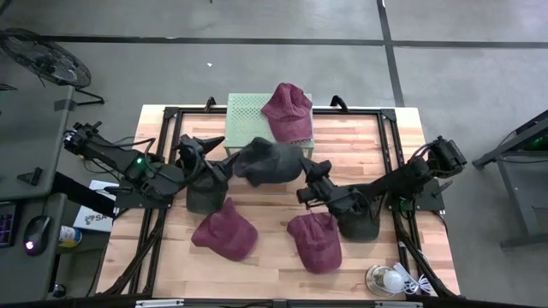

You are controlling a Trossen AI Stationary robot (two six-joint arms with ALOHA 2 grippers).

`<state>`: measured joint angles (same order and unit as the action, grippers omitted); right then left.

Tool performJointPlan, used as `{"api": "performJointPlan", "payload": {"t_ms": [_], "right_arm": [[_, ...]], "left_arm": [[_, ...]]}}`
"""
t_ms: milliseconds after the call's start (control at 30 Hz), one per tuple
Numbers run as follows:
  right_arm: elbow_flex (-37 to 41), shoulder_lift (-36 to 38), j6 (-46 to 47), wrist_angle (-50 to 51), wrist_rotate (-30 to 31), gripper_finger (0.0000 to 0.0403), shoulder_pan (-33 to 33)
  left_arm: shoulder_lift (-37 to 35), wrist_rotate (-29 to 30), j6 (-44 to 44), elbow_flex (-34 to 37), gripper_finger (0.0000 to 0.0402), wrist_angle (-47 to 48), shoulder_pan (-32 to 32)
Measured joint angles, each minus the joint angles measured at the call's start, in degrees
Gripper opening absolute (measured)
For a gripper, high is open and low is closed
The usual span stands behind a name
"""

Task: Pick & Place hat
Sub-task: Put the top left black cap on the left side of the shelf

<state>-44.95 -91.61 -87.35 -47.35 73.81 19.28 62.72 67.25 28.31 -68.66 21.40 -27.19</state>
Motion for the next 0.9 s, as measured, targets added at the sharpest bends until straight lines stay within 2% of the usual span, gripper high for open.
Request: {"api": "performJointPlan", "payload": {"t_ms": [133, 233, 300, 433, 600, 833, 900], "right_arm": [[-0.1, 0.0, 1.6, 2.4, -1.3, 0.0005, -1.6], [-0.1, 0.0, 1.8, 2.2, -2.5, 0.0005, -2.3], [-0.1, 0.0, 2.3, 2.2, -3.4, 0.0005, -2.5], [-0.1, 0.0, 3.3, 2.2, -4.7, 0.0005, -1.9], [-0.1, 0.0, 4.8, 2.5, -5.1, 0.0005, 1.4], [-0.1, 0.1, 5.3, 5.2, -3.4, 0.0005, 8.0], [-0.1, 0.1, 6.7, 7.2, -3.0, 0.0005, 9.8]], "left_arm": [[-1.5, 0.3, 1.7, 0.0, 0.0317, 0.6, -2.6], [-1.2, -5.2, 4.6, -0.1, 0.0317, 1.1, -2.0], [0.2, -9.3, 7.6, -0.1, 0.0317, 3.6, -0.8], [3.2, -10.2, 14.0, 0.0, 0.0317, 12.4, -0.5], [7.6, -14.4, 15.4, 0.1, 0.0317, 20.7, -0.6], [11.1, -26.2, 12.4, 0.0, 0.0317, 23.1, -2.3], [11.4, -28.0, 12.4, 0.0, 0.0317, 23.3, -2.9]]}}
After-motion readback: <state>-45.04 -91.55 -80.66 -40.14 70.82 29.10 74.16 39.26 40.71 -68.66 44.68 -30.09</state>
